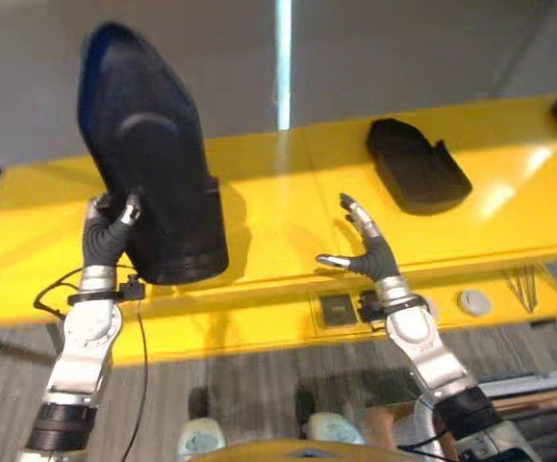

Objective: Move parts from the plastic box to the shelf.

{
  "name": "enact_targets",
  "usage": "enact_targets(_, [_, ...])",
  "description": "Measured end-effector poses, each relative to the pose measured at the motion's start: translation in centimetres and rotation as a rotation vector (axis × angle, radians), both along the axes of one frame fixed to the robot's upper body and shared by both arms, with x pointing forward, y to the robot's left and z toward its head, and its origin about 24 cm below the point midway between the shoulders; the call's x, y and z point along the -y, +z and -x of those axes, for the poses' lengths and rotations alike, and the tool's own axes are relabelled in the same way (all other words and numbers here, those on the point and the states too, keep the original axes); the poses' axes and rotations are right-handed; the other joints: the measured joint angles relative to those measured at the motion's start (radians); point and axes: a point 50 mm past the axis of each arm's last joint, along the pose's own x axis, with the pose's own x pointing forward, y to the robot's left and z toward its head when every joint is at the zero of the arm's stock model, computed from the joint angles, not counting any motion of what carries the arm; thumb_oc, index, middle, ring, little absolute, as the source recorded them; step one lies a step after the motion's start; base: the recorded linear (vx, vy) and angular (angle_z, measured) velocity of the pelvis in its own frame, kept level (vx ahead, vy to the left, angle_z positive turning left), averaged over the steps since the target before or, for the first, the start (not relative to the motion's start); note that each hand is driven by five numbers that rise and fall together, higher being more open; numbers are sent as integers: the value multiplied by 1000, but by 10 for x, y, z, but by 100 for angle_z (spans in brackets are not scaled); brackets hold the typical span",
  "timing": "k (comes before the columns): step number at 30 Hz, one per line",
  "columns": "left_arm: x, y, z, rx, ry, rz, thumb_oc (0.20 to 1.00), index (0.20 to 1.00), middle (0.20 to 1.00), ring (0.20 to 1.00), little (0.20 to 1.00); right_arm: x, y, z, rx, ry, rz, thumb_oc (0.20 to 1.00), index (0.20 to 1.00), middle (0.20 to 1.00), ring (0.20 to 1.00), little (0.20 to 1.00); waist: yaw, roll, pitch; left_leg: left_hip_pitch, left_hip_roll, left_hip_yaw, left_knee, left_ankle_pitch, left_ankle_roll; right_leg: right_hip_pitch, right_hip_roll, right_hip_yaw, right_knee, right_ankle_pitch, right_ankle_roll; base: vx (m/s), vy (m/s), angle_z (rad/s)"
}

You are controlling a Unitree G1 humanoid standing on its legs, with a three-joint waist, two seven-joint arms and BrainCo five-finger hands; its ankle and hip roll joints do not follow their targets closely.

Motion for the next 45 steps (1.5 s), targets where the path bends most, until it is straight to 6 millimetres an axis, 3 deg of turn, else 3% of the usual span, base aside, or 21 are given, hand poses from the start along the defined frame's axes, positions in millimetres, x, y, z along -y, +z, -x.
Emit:
enact_targets(1, [1, -4, -1, -15, 5, 15, 200, 200, 200, 200, 200, 9, -1, 2, 5, -45, 10, 1000, 1000, 1000, 1000, 1000, -21, 13, 3, 22, -12, 3, 0, 18, 14, 10, 1, 4, -19, 14, 19, 136, 169, -53])
enact_targets(3, [2, -14, 1, -50, 20, 48, 200, 200, 200, 200, 200, 31, 0, 10, 15, -138, 39, 1000, 1000, 1000, 1000, 1000, -47, 105, -7, 65, -22, 23, 2, 44, 41, 35, 33, 4, -52, 22, 49, 70, 113, -20])
enact_targets(4, [0, -15, 0, -56, 27, 54, 200, 200, 200, 200, 200, 34, -4, 13, 10, -175, 30, 1000, 1000, 1000, 1000, 1000, -54, 105, -6, 70, -20, 25, 2, 50, -16, 41, 20, 5, -53, 18, 58, 29, 102, -20])
enact_targets(6, [-9, -17, 1, -72, 65, 89, 200, 200, 200, 200, 200, 35, -11, 27, 10, -221, 33, 1000, 1000, 1000, 1000, 1000, -59, 51, 4, 68, -86, 59, 2, 34, 16, 18, -48, -5, -40, 20, 93, 45, 109, -25])
enact_targets(8, [-22, -22, 1, -102, 121, 132, 200, 200, 200, 200, 200, 29, -11, 37, 44, -241, 30, 1000, 1000, 1000, 1000, 1000, -76, 12, 4, 71, -123, 77, 2, 25, 38, 23, -86, -4, -61, 34, 117, 65, 99, -15])
enact_targets(12, [-32, -25, 4, -109, 185, 194, 200, 200, 200, 200, 200, 39, -7, 45, 96, -318, 22, 1000, 1000, 1000, 1000, 1000, -92, -6, 6, 88, -144, 93, 1, 15, 51, 35, -102, -3, -75, 41, 135, 15, 48, -12])
enact_targets(15, [-35, -31, 8, -127, 195, 241, 200, 200, 200, 200, 200, 59, -8, 54, 79, -385, 53, 1000, 1000, 1000, 1000, 1000, -105, -4, 5, 103, -141, 106, -4, 7, 54, 43, -100, 7, -75, 35, 139, -5, 41, -12])
enact_targets(18, [-34, -35, 10, -139, 191, 280, 200, 200, 200, 200, 200, 63, -18, 61, -6, -346, 67, 1000, 1000, 1000, 1000, 1000, -123, -2, 5, 102, -137, 115, -4, 1, 59, 35, -93, 25, -75, 35, 144, -5, 10, -16])
enact_targets(27, [-19, -57, 0, -257, 87, 350, 200, 200, 200, 200, 200, 63, -105, 79, -507, -191, 87, 1000, 1000, 1000, 1000, 1000, -134, 6, -4, 94, -123, 133, -5, 7, 56, 20, -86, 26, -75, 43, 132, 7, -6, -5])
enact_targets(29, [-20, -67, -2, -322, 84, 347, 200, 200, 200, 200, 200, 53, -118, 86, -592, -107, 101, 1000, 1000, 1000, 1000, 1000, -137, 12, -6, 89, -122, 132, -5, 9, 56, 16, -86, 24, -75, 45, 131, 21, -20, 1])
enact_targets(35, [-15, -78, -17, -429, 36, 320, 200, 200, 200, 200, 200, 38, -142, 80, -733, 32, 147, 1000, 1000, 1000, 1000, 1000, -128, 12, -7, 81, -118, 112, -5, 15, 53, 20, -85, 3, -75, 49, 136, 49, -37, 8])
enact_targets(42, [-13, -77, -31, -488, 22, 286, 200, 200, 200, 200, 200, 51, -157, 75, -839, -34, 185, 1000, 1000, 1000, 1000, 1000, -103, 25, -12, 61, -116, 103, -5, 21, 50, 2, -84, -9, -75, 49, 134, -10, -20, 6])
enact_targets(45, [-15, -68, -44, -487, 24, 265, 200, 200, 200, 200, 200, 56, -162, 73, -880, -60, 201, 1000, 1000, 1000, 1000, 1000, -103, 35, -7, 10, -117, 102, -4, 37, 51, -42, -85, -10, -75, 64, 134, -145, -8, 1])
